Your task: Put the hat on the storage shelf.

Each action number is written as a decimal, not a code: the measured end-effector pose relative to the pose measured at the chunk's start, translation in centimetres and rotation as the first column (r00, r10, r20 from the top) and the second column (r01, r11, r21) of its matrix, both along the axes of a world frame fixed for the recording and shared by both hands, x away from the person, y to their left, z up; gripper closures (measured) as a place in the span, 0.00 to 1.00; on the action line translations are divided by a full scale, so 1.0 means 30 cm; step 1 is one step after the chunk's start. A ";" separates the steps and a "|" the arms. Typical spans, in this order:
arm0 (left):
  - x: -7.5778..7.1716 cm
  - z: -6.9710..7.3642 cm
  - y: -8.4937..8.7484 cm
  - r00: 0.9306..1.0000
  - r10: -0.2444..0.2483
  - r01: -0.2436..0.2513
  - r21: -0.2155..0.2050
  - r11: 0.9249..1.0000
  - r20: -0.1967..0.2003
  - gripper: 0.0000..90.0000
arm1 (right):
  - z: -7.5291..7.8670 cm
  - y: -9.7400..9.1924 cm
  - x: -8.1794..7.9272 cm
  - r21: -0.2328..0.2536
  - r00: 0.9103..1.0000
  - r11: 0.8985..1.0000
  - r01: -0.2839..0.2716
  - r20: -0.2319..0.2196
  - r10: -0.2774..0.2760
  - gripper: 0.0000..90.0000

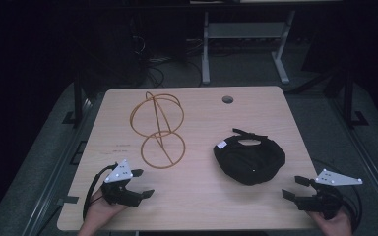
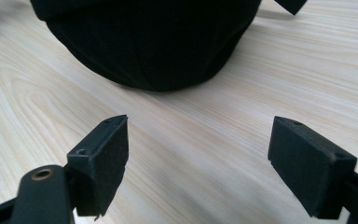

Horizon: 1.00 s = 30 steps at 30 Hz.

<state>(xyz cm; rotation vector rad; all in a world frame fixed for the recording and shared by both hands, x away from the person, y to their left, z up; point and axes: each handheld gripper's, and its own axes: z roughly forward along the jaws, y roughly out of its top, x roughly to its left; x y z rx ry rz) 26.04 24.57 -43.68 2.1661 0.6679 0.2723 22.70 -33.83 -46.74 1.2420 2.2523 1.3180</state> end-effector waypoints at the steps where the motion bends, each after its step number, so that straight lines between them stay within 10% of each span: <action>1: -0.001 0.000 -0.002 1.000 -0.001 0.001 -0.002 1.000 0.000 0.21 | -0.001 0.002 0.001 0.002 1.000 1.000 -0.001 -0.003 0.001 0.22; 30: 0.003 0.066 -0.158 0.987 -0.160 0.161 -0.022 0.987 0.008 0.21 | 0.007 0.022 -0.006 -0.023 1.000 1.000 -0.013 0.011 0.013 0.22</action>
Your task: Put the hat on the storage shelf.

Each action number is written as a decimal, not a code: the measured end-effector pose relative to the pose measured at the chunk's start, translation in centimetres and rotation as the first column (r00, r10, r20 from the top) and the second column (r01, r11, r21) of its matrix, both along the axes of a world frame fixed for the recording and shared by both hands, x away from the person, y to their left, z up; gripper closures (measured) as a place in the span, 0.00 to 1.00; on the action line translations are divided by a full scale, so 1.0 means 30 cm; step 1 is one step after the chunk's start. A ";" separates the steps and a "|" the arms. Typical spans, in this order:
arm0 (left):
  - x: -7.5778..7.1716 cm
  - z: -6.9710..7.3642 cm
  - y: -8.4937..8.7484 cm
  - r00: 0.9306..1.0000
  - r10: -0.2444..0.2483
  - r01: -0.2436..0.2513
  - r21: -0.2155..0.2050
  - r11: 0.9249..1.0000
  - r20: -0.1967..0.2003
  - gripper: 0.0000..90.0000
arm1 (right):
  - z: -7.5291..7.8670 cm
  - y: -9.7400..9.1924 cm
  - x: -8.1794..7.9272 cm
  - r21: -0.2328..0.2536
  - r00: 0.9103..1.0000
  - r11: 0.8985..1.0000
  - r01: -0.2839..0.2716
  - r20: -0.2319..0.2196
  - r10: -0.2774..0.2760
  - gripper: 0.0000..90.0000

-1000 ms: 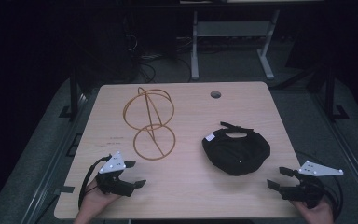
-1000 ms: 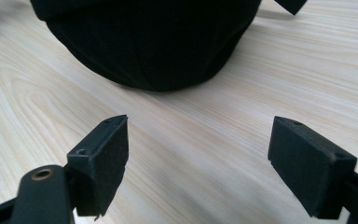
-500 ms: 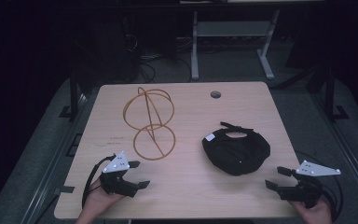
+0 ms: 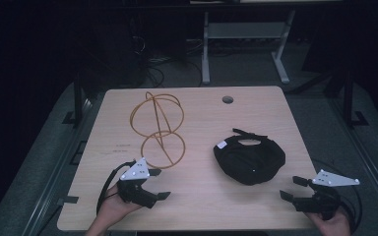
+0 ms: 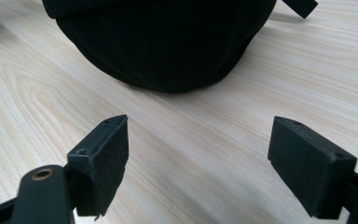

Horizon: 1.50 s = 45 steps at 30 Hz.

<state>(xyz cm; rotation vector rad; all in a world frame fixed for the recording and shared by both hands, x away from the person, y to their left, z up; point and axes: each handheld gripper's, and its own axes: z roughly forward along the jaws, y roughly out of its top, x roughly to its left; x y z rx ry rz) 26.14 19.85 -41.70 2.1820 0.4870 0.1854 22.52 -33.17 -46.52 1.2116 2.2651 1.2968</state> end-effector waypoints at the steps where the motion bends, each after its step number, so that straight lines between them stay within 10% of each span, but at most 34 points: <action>1: 0.000 0.000 0.000 1.000 0.000 0.000 0.000 1.000 0.000 0.21 | 0.000 0.000 0.000 0.000 1.000 1.000 0.000 0.000 0.000 0.22; 45: 0.127 0.088 -0.448 0.975 -0.224 0.224 0.001 0.975 0.012 0.23 | 0.011 0.014 -0.003 0.013 1.000 1.000 -0.020 0.011 0.020 0.22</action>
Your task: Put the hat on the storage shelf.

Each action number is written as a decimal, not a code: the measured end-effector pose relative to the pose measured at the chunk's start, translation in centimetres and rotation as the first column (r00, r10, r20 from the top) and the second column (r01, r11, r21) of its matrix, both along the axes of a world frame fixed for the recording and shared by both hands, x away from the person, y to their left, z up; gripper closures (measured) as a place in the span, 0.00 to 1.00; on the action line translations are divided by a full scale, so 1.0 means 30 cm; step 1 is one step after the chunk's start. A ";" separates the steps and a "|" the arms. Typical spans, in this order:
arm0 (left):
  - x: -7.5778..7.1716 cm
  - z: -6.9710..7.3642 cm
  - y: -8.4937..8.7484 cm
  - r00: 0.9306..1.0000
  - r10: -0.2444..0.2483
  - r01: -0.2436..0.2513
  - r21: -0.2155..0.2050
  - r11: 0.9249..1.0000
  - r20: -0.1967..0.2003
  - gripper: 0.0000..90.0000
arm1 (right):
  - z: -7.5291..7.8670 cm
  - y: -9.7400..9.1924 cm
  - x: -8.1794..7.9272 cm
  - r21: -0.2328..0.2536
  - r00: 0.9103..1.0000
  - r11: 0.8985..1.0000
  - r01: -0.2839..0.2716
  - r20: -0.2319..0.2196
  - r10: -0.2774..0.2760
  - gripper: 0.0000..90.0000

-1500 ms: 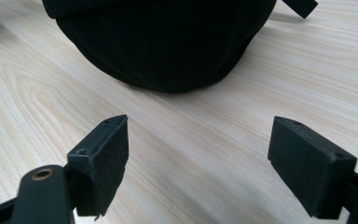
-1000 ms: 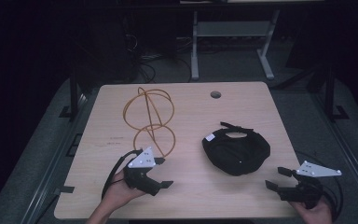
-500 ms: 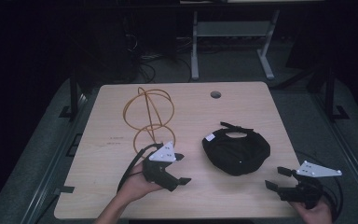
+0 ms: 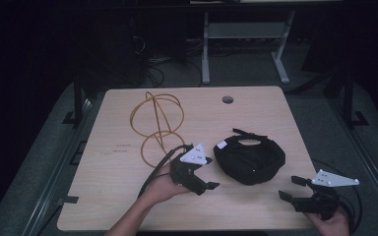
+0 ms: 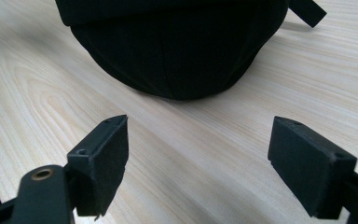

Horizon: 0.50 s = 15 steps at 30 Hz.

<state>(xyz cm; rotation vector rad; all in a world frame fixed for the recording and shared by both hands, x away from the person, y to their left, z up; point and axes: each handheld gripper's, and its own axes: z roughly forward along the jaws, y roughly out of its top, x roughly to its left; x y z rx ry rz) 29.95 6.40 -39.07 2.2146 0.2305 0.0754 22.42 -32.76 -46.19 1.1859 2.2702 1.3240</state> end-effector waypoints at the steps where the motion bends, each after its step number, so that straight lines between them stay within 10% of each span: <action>1: 0.011 0.000 -0.012 1.000 -0.007 0.007 0.011 1.000 -0.001 0.23 | 0.000 0.001 0.000 0.001 1.000 1.000 -0.001 0.001 0.001 0.22; 15: 0.058 -0.005 -0.127 0.998 -0.057 0.058 0.047 0.997 -0.008 0.24 | 0.002 0.007 0.000 0.003 1.000 1.000 -0.011 0.005 0.011 0.22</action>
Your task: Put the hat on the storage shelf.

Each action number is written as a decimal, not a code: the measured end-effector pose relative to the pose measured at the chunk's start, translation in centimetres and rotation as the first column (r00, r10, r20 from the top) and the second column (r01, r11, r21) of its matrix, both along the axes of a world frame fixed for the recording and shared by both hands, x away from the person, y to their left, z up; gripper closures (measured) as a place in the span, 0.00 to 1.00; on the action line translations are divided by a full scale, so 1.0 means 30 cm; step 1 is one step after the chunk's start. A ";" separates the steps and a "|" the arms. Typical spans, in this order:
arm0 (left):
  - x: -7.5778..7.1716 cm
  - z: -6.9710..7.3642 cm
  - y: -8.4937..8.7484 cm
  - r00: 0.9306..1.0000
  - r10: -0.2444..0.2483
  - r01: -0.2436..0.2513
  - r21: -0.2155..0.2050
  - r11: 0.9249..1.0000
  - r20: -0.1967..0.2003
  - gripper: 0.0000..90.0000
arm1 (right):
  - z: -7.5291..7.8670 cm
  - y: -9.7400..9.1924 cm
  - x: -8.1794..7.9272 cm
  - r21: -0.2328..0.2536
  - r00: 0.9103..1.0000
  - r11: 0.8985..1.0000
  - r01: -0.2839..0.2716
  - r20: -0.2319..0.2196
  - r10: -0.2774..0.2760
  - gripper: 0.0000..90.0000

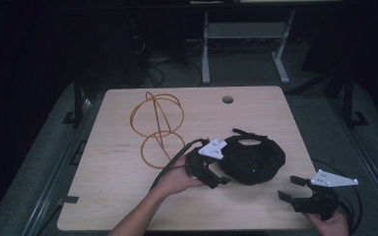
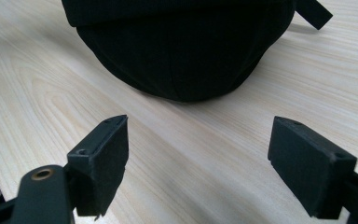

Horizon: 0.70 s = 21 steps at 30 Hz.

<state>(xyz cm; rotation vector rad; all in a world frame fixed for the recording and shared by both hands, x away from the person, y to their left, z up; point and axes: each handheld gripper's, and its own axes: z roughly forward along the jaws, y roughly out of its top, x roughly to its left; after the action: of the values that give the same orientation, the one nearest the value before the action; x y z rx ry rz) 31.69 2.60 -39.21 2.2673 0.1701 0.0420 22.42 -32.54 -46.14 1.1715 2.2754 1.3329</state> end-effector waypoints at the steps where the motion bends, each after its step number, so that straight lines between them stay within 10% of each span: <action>1: 0.002 -0.003 -0.009 1.000 -0.005 0.005 0.002 1.000 -0.004 0.23 | 0.000 0.000 0.000 0.001 1.000 1.000 -0.001 -0.001 0.001 0.22; 11: 0.018 -0.038 -0.084 0.999 -0.041 0.042 0.068 0.997 -0.008 0.26 | 0.000 0.004 0.001 0.002 1.000 1.000 -0.008 -0.003 0.008 0.22; 21: 0.040 -0.074 -0.111 0.996 -0.092 0.092 0.133 0.987 -0.008 0.53 | 0.001 0.010 0.000 0.003 1.000 1.000 -0.015 -0.006 0.015 0.22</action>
<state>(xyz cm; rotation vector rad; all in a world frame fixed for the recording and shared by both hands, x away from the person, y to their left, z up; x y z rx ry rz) 32.89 -0.74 -41.41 2.4061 0.0647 0.0021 22.41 -32.26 -46.11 1.1627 2.2911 1.3411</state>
